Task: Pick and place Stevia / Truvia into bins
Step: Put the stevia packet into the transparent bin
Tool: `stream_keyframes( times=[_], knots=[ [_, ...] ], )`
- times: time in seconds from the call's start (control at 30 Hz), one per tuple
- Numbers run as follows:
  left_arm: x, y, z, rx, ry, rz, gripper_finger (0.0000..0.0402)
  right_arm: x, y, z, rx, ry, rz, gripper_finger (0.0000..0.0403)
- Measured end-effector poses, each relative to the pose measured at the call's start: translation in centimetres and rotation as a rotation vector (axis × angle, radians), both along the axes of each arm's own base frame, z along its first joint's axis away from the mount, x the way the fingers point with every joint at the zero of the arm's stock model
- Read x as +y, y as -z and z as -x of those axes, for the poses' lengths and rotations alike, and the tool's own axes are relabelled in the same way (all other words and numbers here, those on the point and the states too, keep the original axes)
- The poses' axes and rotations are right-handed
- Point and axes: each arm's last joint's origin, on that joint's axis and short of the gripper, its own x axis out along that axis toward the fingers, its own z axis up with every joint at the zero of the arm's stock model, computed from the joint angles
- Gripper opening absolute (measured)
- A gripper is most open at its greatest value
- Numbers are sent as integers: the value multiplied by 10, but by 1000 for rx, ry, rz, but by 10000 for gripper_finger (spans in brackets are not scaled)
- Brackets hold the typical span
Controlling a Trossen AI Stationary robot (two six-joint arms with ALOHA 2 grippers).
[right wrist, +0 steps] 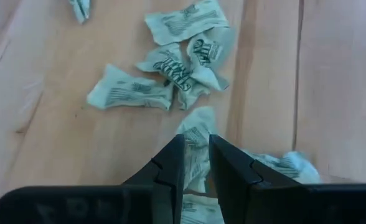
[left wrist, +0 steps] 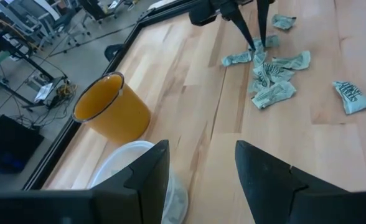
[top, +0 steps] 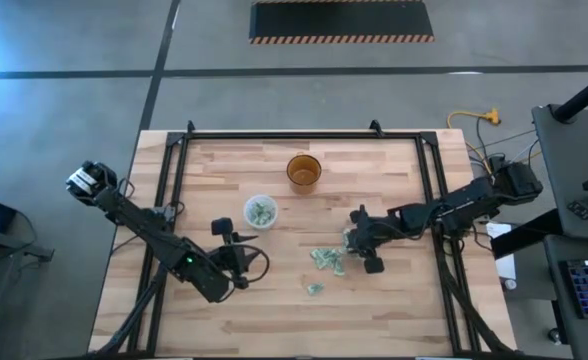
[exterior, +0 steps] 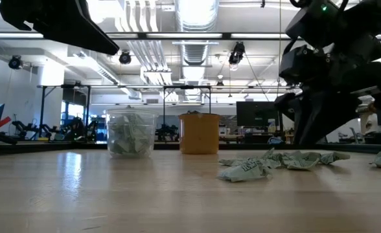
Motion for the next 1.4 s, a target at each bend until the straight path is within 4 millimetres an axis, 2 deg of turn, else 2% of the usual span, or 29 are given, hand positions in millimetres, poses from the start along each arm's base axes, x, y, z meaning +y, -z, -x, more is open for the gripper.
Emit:
stream_keyframes(
  times=[0.87, 1.0, 1.17, 1.4],
  knots=[
    [1, 4, 1, 4, -1, 1, 167, 1, 9, 8, 37, 33, 10, 58],
    [1, 4, 1, 4, -1, 1, 167, 0, 10, 9, 34, 56, 47, 48],
    [1, 4, 1, 4, -1, 1, 167, 0, 11, 10, 41, 32, 71, 14],
    [1, 4, 1, 7, 1, -5, 167, 1, 0, 3, 5, 5, 83, 9]
  ],
)
